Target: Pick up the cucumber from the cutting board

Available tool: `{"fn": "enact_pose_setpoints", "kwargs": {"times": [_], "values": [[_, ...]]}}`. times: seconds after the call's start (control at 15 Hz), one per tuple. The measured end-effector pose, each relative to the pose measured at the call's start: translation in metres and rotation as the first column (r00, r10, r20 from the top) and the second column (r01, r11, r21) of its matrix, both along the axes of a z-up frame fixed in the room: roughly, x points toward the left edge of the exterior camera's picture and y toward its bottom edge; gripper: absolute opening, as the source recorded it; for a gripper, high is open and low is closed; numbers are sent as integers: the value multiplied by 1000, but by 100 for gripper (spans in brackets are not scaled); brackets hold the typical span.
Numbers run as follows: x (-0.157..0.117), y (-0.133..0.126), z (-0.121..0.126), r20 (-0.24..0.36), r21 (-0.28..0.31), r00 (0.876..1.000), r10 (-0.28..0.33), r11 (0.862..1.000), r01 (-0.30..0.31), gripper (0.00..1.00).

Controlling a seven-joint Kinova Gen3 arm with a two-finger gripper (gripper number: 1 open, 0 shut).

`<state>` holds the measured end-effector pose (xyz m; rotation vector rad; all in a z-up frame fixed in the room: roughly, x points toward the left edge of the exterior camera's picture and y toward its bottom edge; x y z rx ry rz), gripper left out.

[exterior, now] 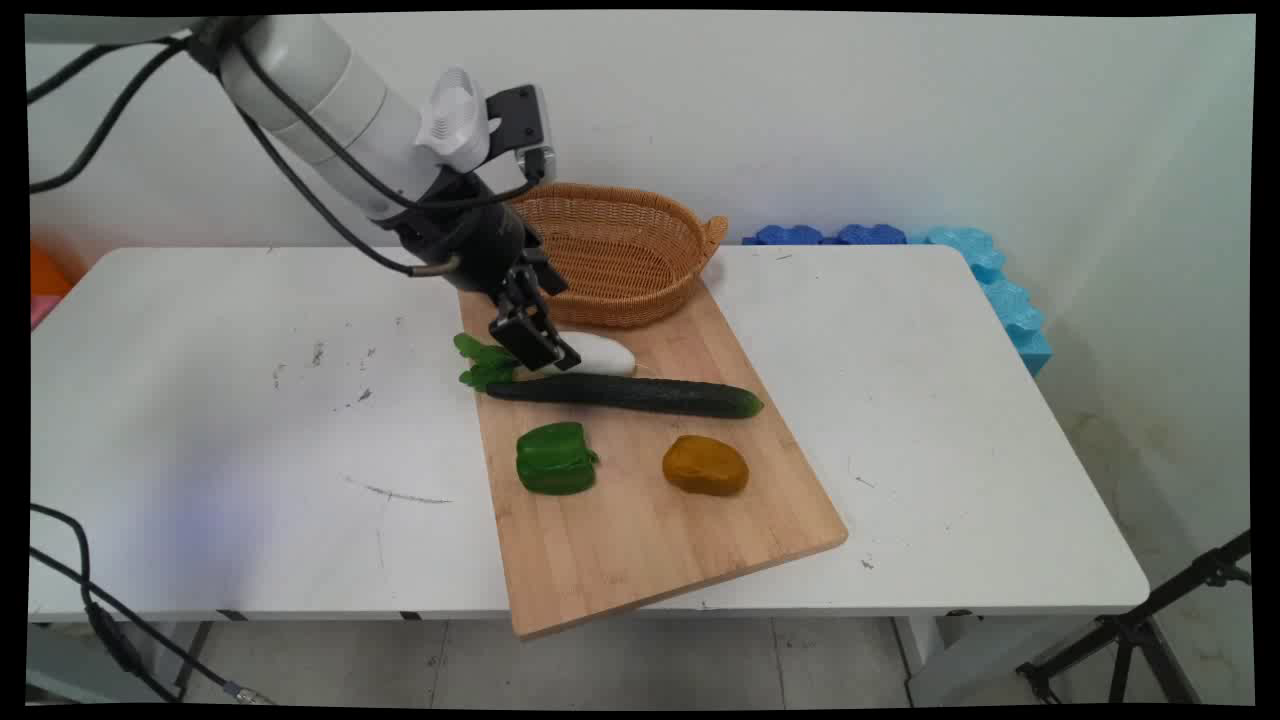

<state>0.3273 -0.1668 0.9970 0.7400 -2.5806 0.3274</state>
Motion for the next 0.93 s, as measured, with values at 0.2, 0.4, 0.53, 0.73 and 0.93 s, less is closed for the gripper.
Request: {"fn": "enact_pose_setpoints", "kwargs": {"times": [0.2, 0.4, 0.53, 0.73, 0.93], "values": [[-8, -12, -1, 22, 0, 1000, -8, 1000, 8, 100], [-24, -30, -11, 54, 3, 998, -8, 1000, 8, 100], [-35, -42, -22, 77, 9, 997, -10, 1000, 10, 100], [-52, -59, -43, 115, 19, 993, -33, 999, 31, 100], [-68, -73, -65, 145, 27, 987, -71, 997, 68, 100]]}}
